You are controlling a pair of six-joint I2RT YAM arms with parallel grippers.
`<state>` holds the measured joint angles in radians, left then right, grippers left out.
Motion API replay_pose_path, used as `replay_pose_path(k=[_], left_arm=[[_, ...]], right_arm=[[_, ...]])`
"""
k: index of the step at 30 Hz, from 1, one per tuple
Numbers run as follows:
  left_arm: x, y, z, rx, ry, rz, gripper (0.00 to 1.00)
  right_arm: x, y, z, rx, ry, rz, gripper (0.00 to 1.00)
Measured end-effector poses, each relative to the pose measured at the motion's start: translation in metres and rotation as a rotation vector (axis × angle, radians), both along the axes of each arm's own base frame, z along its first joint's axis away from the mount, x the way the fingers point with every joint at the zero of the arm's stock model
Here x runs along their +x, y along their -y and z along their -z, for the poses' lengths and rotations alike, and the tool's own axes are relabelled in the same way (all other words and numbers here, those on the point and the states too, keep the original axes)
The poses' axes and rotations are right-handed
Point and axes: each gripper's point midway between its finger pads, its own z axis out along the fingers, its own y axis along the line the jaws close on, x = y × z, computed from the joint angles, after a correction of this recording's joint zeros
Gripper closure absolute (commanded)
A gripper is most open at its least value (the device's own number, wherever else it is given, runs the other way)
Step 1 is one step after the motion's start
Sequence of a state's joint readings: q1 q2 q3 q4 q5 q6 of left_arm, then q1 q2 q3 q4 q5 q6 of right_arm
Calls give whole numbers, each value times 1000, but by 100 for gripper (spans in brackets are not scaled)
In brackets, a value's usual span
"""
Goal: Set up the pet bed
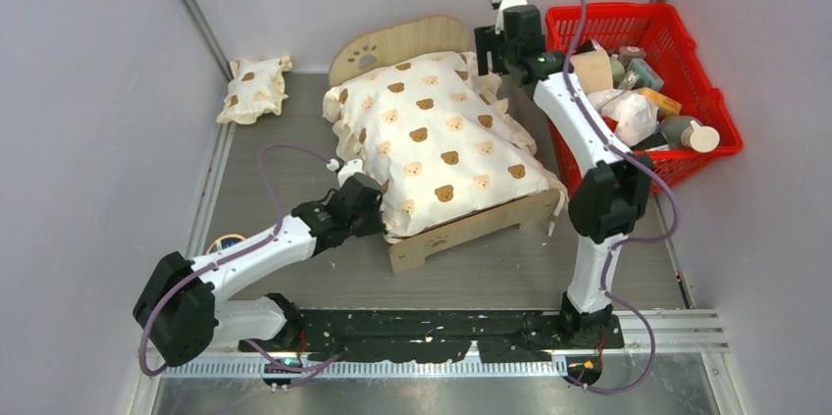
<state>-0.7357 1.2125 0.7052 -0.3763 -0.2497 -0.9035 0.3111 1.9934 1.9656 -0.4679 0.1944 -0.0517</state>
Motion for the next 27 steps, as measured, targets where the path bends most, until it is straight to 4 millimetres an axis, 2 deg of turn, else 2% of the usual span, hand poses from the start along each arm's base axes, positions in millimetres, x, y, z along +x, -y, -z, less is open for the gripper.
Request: replay_pose_path(k=[2,4,5,7,9,11,14,16,17,19,22,27], left_arm=[[2,2,-12,23,27,17,64],[11,-3,-39,67,92,25,55],[17,-9,-57,89,138,18,52],[32,-21,-104,104,272,4,48],[44,-40,-151,101,404,-14,38],[57,-66,-182,94,498,-37,36],[86,-114,-210,114,580,-89,34],[105,-128,-220,143,620,-67,33],[117,-130,-223,162,633,-28,32],[145,-127,-228,190,665,57,32],[189,-121,-218,193,669,174,32],[260,-124,-201,151,681,291,31]], right_arm=[[-21,8,-36,13,38,13,19],[-44,12,-65,33,75,19,20],[-60,14,-77,46,92,19,21],[-98,13,-86,74,99,1,21],[-137,7,-82,98,85,-36,21],[-179,-1,-67,120,54,-93,21],[-236,-12,-40,146,16,-182,21],[-262,-16,-29,163,5,-227,21],[-280,-17,-21,179,1,-257,21],[-302,-17,-16,212,7,-287,22],[-328,-13,-15,299,30,-308,23],[-355,-6,-5,378,11,-314,23]])
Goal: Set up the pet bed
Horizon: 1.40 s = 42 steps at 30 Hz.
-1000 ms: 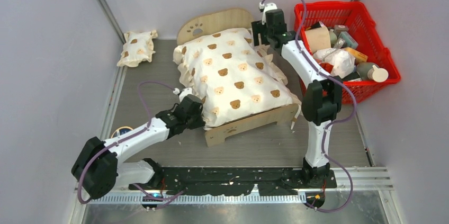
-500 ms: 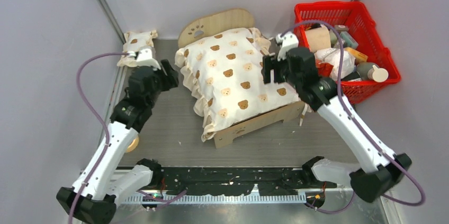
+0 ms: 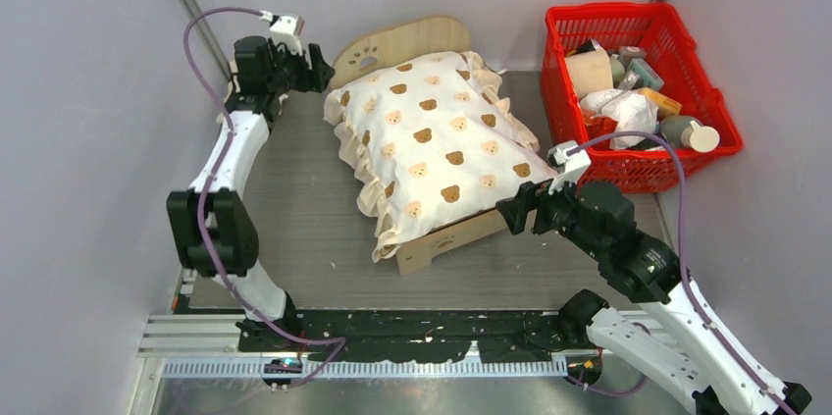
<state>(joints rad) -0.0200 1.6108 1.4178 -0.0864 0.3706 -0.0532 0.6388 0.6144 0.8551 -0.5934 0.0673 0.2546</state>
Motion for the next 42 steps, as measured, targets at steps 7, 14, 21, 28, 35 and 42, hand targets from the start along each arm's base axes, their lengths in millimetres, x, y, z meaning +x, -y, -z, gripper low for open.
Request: replay_pose_path(k=[7,14,21,28,35,42], left_arm=[[85,10,7,-44,75,235,32],[114,31,48,-125,44,373,45],[102,45,56,-87,141,484,100],[32,26,52,28,98,341,100],[-26,-9,57,117,-3,151,100],[-38,-67,58,167,-72,-77,100]], right_arm=[[-13,3,16,8,-66,-2,24],[-19,4,42,-36,-176,3,24],[-20,11,51,-57,-218,46,24],[-15,16,67,-71,-223,96,24],[-15,21,96,-112,-259,117,24],[-9,24,91,-111,-212,134,25]])
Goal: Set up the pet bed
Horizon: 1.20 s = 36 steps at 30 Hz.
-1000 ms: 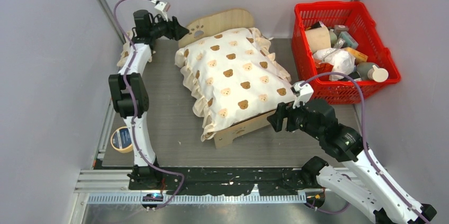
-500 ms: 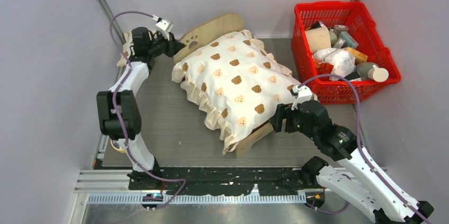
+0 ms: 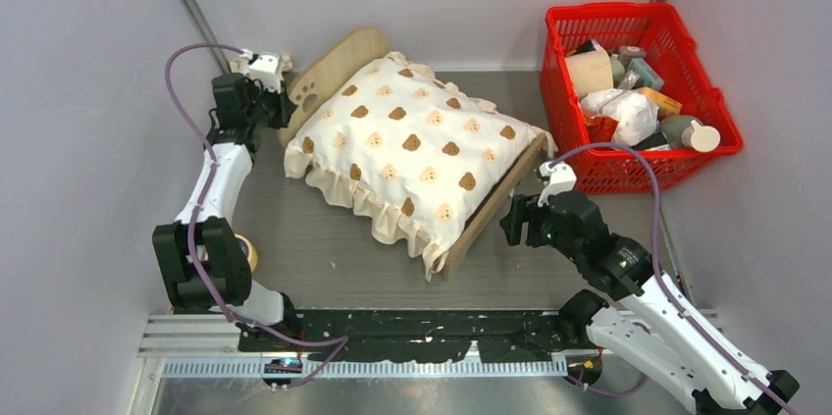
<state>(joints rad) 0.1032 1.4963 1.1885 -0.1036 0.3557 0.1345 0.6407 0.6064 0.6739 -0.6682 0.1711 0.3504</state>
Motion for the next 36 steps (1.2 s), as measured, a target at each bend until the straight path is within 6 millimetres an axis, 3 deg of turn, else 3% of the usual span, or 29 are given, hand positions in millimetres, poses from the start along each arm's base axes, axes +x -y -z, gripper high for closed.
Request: replay_pose_path(k=[6,10,11,13,15,20,24,26,27,30,32,33,36], left_arm=[[-2,-54,-2,0,-3,-170,100],[-5,-67,0,-27,-15,-253,100],[-6,-68,0,-35,-18,-267,95],[-9,-68,1,-58,-20,-291,73],[-13,-66,0,-81,-27,-315,63],[-30,-74,-13,-148,-69,-439,48],[-53,-70,-60,-191,-64,-503,39],[-70,-55,-78,-195,-41,-497,39],[-81,-38,-86,-196,-33,-469,39],[-117,35,-101,-228,6,-277,39],[-150,83,-90,-264,-8,-129,38],[-168,105,-73,-282,-41,-56,37],[-201,145,-28,-328,-127,60,33]], right_arm=[[16,-7,1,17,24,34,27],[41,-25,16,1,-2,38,27],[46,-29,19,-5,-10,37,27],[58,-38,32,-40,-48,34,27],[69,-45,36,-65,-64,28,28],[85,-50,7,-81,24,0,27],[82,-51,-24,-86,158,-96,31],[77,-56,-33,-92,226,-181,34],[73,-59,-35,-100,255,-234,34],[66,-64,-28,-143,295,-342,33],[65,-64,-25,-169,299,-374,33],[65,-63,-24,-176,303,-379,33],[64,-61,-27,-181,314,-374,33]])
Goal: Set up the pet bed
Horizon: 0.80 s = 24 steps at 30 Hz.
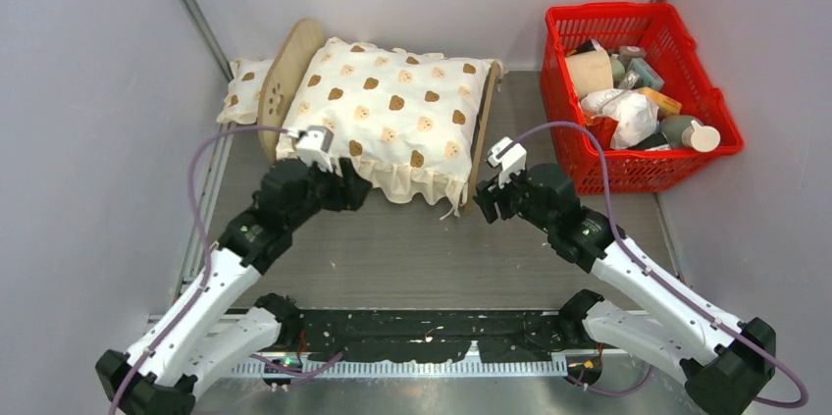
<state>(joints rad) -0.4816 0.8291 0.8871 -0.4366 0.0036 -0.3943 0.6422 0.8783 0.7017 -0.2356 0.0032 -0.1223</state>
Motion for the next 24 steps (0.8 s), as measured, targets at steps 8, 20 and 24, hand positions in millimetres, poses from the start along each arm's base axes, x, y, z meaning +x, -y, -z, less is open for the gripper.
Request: replay_pose_path(k=[8,20,24], left_arm=[[-22,38,181,-53,-285,8,24],[34,101,176,-224,-59,60,15],[43,110,177,-252,-12,60,56]], right_arm=[[-13,12,-30,127,65,54,32],[-14,18,-35,156,74,91,32],[-14,18,-34,154,73,93,32]])
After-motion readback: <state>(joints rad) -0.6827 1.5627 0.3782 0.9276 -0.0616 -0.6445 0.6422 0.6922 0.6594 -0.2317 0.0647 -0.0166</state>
